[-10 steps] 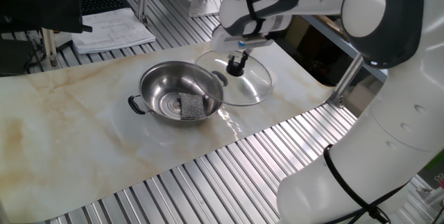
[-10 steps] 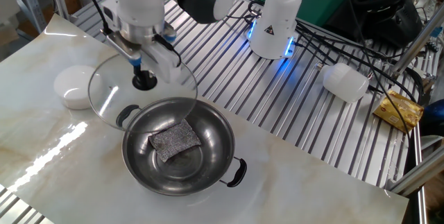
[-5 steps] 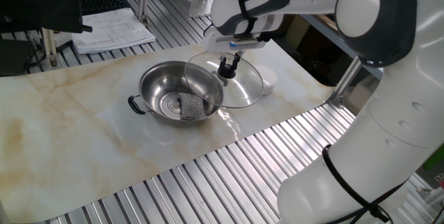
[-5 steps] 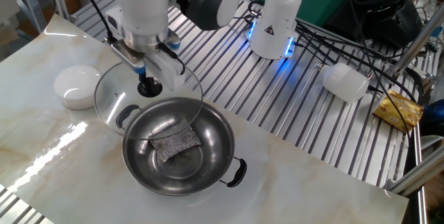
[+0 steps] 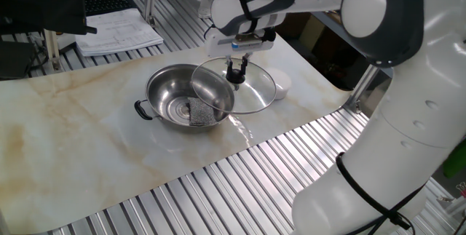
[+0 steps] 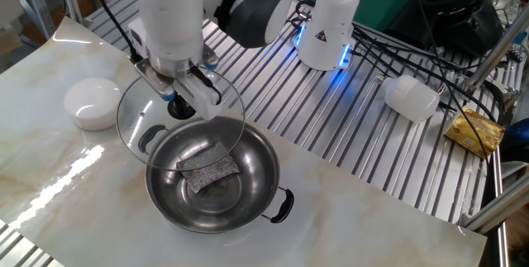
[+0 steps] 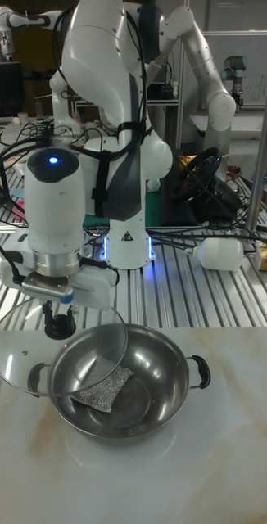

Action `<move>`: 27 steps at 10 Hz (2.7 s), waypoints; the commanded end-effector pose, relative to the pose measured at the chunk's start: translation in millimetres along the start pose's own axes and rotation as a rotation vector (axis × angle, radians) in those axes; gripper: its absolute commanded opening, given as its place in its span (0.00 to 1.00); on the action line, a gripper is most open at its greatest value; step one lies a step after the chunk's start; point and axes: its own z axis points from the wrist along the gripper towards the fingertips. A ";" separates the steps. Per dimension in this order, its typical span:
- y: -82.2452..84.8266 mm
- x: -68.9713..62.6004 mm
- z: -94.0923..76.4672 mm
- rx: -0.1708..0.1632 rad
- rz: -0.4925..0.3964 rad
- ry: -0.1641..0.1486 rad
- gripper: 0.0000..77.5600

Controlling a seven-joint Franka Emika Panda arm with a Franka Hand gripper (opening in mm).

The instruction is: Cover the pot with the lid

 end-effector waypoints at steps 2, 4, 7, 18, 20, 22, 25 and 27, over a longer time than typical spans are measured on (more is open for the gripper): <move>-0.1 -1.6 -2.5 0.026 -0.043 0.014 0.01; -0.1 -1.6 -2.5 0.052 -0.111 0.031 0.01; 5.5 -1.4 -3.1 -0.005 -0.102 0.013 0.01; 106.2 -4.5 -6.6 -0.097 -0.039 -0.029 0.01; 109.7 -10.9 -4.4 -0.098 -0.039 -0.033 0.01; 113.4 -15.5 -2.7 -0.097 -0.037 -0.033 0.01; 117.5 -16.7 1.9 -0.090 -0.024 -0.039 0.01; 118.1 -17.2 3.1 -0.089 -0.023 -0.041 0.01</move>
